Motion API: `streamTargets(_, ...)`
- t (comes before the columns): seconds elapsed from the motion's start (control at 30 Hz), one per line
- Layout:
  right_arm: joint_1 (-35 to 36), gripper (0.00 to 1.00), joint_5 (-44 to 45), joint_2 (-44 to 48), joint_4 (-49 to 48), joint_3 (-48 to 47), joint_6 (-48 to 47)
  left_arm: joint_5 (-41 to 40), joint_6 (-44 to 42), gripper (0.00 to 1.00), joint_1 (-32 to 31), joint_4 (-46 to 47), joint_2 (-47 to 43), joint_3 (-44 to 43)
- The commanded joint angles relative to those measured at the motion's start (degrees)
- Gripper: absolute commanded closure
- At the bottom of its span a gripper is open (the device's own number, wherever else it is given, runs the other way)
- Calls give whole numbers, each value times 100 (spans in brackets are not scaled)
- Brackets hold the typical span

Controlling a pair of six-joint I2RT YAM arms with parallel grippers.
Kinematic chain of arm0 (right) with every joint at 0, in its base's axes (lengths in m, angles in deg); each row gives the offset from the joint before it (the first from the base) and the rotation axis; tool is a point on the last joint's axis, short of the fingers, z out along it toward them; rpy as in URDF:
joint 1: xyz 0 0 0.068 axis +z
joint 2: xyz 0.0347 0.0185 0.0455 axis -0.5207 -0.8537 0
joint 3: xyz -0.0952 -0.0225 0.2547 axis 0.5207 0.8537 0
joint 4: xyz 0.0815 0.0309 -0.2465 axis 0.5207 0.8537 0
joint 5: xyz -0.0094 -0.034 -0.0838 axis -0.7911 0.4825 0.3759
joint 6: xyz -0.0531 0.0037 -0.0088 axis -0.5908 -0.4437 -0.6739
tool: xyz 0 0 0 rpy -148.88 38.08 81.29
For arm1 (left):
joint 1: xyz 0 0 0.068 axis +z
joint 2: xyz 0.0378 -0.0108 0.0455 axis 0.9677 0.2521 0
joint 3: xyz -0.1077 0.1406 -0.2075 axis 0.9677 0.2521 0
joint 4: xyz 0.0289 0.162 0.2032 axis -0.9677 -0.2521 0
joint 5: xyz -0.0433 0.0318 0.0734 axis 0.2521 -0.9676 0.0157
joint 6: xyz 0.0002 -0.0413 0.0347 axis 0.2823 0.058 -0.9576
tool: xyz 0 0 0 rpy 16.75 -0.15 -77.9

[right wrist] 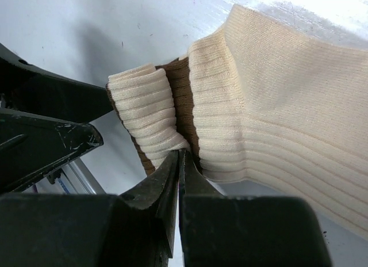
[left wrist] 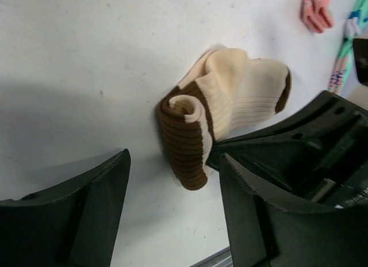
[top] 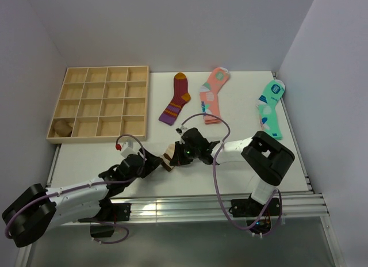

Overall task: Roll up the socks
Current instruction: Roll the sock at the center of the board.

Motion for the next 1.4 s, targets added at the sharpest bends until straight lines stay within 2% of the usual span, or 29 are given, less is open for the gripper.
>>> streamTargets(0.0, -59, 96, 42, -244, 248, 168, -63, -67, -323, 33, 50, 1039, -134, 310)
streamTargets(0.17, -120, 96, -107, -244, 151, 212, -10, 187, -508, 46, 313, 2024, 15, 794)
streamTargets(0.23, -138, 96, -107, -244, 169, 212, -27, 433, -552, 48, 514, 2341, 147, 900)
streamTargets(0.7, -182, 96, -221, -305, 160, 169, 8, 1277, -851, 50, 858, 3545, 1631, 760)
streamTargets(0.97, -199, 96, -257, -332, 178, 133, 8, 1524, -948, 36, 876, 4002, 2045, 725)
streamTargets(1.1, -208, 96, -274, -340, 178, 116, 8, 1550, -921, 36, 894, 4029, 2186, 681)
streamTargets(1.23, -217, 96, -283, -349, 204, 98, -1, 1524, -869, 43, 929, 3872, 2292, 602)
streamTargets(1.37, -208, 96, -266, -332, 248, 89, -45, 1401, -790, 43, 955, 3590, 2327, 523)
